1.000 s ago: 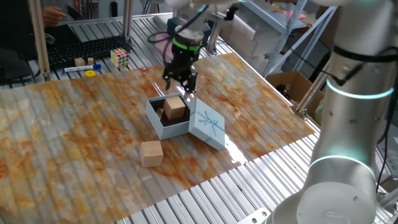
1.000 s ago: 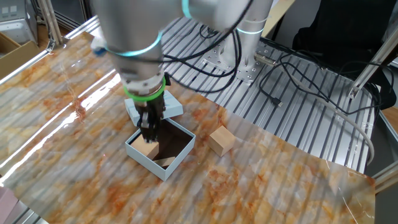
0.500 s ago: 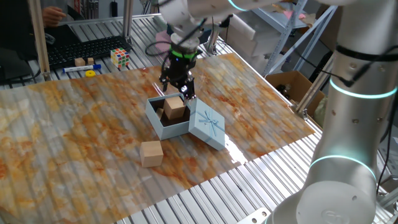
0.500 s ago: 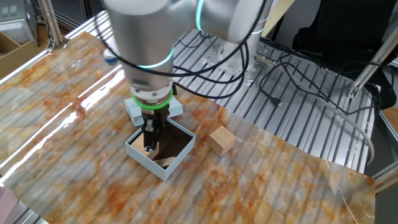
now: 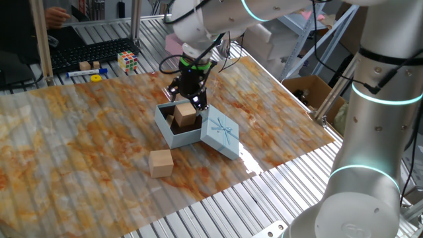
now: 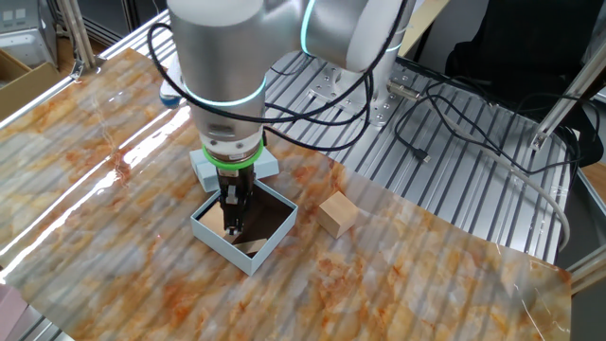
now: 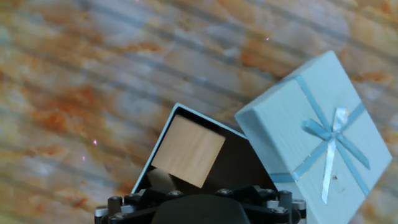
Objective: Take everything out of the gift box
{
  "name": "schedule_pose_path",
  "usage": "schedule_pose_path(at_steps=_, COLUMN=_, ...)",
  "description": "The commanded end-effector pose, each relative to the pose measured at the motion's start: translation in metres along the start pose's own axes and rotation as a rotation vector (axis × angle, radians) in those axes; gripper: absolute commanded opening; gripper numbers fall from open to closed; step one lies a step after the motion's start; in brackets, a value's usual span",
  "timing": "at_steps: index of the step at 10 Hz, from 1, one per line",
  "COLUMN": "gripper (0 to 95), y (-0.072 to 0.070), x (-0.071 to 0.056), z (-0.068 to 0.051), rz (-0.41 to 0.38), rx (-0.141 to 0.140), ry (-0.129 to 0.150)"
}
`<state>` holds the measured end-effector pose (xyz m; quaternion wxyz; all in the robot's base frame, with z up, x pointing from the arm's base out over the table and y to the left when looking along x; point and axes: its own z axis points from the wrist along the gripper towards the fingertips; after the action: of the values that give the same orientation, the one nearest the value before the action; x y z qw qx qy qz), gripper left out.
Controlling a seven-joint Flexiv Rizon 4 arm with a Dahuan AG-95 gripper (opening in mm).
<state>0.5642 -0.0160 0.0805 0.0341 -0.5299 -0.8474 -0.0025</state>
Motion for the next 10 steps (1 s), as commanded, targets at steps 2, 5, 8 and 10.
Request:
schedule_pose_path(at_steps=2, gripper=95.0, y=0.0028, x=-0.001, z=0.0084, rz=0.01, rx=-0.001, ry=-0.006)
schedule_pose_path(at_steps=5, gripper=95.0, y=0.0028, x=-0.0009, z=0.0093, rz=-0.016, rx=-0.014, ry=-0.016)
schedule_pose_path(at_steps=8, gripper=76.0, y=0.0028, x=-0.001, z=0.0106, rz=-0.054, rx=-0.028, ry=-0.024)
schedule_pose_path(at_steps=10, gripper=76.0, y=0.003, x=-0.001, z=0.0119, rz=0.042, rx=-0.031, ry=-0.025)
